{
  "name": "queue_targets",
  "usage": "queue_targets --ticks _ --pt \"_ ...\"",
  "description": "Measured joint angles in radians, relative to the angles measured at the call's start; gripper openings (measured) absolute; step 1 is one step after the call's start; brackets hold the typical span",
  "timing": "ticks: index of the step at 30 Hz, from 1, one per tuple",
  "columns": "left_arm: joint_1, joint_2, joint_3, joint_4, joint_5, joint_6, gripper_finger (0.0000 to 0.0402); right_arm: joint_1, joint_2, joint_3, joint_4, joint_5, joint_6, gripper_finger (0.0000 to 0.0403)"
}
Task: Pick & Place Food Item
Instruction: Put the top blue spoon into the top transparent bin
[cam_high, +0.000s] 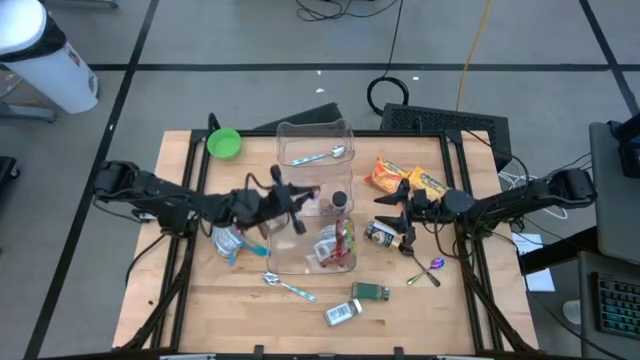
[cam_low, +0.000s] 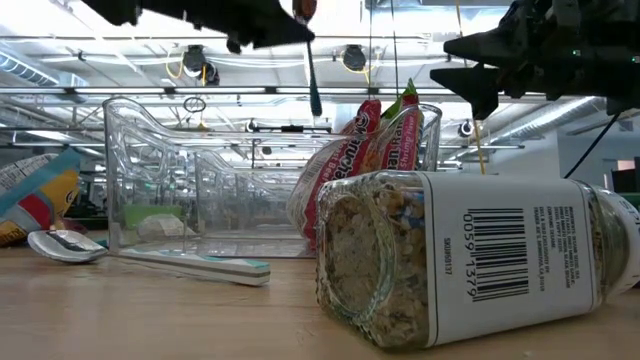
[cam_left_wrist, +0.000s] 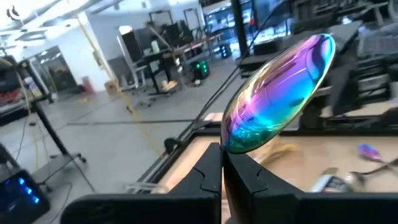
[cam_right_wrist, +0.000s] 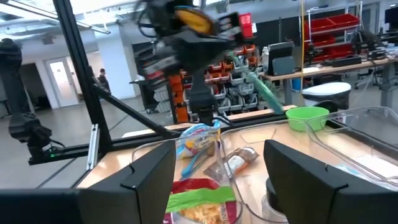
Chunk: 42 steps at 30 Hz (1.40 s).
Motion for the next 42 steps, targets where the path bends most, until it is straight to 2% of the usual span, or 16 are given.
queue_targets --ticks 9,12,14,17,22,30,38,42 --pt "0.227 0.000 0.000 -0.115 0.187 -0.088 0.0002 0.018 0.002 0.000 -0.017 0.006 -0.053 0.0240" --pt "0.296 0.000 0.003 -0.130 0.228 -0.066 0.0004 0.018 0.002 0.000 -0.065 0.060 -0.090 0.0240" --pt "0.347 0.000 0.035 -0.205 0.245 -0.041 0.0004 0.018 0.002 0.000 -0.099 0.112 -0.120 0.0240" --pt "0.427 0.001 0.157 -0.462 0.281 -0.038 0.0003 0.012 0.002 0.000 -0.136 0.187 -0.188 0.0240" --pt "0.545 0.076 0.404 -0.883 0.326 -0.041 0.0004 -0.038 0.002 0.000 -0.138 0.208 -0.237 0.0240" --pt "0.650 0.301 0.728 -1.234 0.358 -0.063 0.0003 -0.065 0.002 0.000 -0.225 0.206 -0.221 0.0223" --pt "0.656 0.556 0.994 -1.412 0.435 -0.052 0.0003 -0.065 0.002 0.000 -0.233 0.205 -0.213 0.0199" --pt "0.657 0.646 1.095 -1.518 0.434 -0.061 0.0006 -0.065 0.002 0.000 -0.233 0.205 -0.201 0.0197"
